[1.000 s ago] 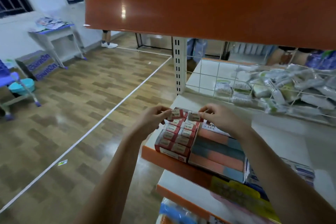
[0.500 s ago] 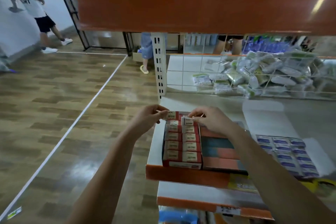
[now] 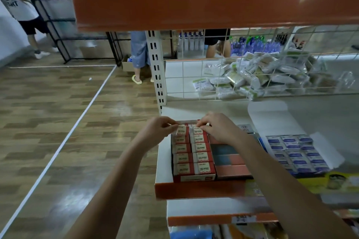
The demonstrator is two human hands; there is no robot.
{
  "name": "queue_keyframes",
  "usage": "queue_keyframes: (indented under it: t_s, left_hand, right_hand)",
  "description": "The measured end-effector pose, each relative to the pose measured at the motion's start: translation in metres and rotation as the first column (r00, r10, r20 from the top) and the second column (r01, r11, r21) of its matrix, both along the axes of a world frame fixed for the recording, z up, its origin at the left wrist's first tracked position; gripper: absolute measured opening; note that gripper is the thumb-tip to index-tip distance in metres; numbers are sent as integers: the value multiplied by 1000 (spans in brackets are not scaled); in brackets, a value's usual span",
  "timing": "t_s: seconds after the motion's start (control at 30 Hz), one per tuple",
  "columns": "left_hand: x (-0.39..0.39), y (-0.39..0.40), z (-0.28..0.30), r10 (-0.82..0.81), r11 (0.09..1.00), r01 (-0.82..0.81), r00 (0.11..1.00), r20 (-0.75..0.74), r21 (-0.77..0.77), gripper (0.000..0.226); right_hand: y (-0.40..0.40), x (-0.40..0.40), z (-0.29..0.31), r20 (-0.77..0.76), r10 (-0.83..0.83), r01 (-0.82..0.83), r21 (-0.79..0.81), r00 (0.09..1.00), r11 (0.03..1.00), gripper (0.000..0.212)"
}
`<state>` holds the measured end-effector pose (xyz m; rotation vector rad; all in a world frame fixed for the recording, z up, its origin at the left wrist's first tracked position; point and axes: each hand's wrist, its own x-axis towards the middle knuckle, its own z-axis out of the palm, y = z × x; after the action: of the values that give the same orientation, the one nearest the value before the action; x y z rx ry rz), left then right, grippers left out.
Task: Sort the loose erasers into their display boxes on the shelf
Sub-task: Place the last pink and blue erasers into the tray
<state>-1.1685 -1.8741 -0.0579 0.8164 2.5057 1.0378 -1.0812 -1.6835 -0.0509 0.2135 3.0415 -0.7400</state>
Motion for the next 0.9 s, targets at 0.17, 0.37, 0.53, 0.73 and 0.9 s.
queue_keyframes:
  t_s: [0.17, 0.37, 0.53, 0.73, 0.9]
  left_hand:
    - [-5, 3, -1, -40, 997, 36, 998, -52, -75, 8]
    - [-6, 8, 3, -115, 983, 83, 974, -195, -166, 15]
    - [-10, 8, 0, -146, 971, 89, 955, -256, -223, 13]
    - [-16, 13, 2, -299, 908, 171, 904, -307, -382, 20]
    - [-21, 25, 15, -377, 880, 209, 854, -359, -426, 18]
  right_hand:
    - [-2, 3, -1, -50, -28, 26, -55, 998, 998, 19]
    - [-2, 3, -4, -67, -35, 29, -88, 997, 996, 17]
    - [-3, 3, -3, -61, -22, 18, -74, 998, 997, 18]
    - [-6, 4, -5, -48, -38, 36, -48, 998, 998, 20]
    - [-2, 4, 7, 3, 15, -15, 9, 1000, 1000, 23]
